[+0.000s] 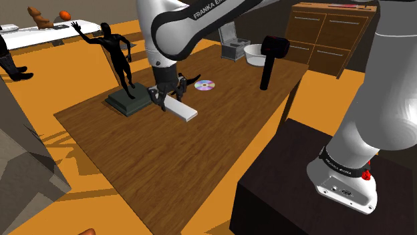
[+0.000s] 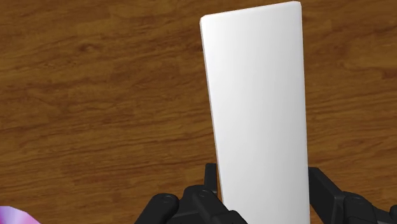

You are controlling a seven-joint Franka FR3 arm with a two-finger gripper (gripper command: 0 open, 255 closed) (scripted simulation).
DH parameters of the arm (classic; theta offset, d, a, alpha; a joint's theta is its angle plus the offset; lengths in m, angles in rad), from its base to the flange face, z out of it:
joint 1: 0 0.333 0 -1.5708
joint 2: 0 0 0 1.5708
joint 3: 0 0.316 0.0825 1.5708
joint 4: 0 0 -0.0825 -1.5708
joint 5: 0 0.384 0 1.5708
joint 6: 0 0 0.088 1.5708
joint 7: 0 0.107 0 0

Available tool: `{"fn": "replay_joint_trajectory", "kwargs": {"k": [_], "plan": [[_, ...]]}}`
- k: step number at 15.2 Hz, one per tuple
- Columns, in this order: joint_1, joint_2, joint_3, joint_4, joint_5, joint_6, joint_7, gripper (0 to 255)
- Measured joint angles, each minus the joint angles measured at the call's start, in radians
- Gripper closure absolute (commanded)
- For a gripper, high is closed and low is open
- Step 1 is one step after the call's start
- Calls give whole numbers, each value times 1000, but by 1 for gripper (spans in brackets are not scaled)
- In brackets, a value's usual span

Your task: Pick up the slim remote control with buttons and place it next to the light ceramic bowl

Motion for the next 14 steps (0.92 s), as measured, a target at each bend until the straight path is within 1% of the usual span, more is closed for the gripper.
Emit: {"fn": "replay_joint_trajectory", "kwargs": {"k": [14], "plan": [[-2,-52,7,123,21,-172,-11,255]]}}
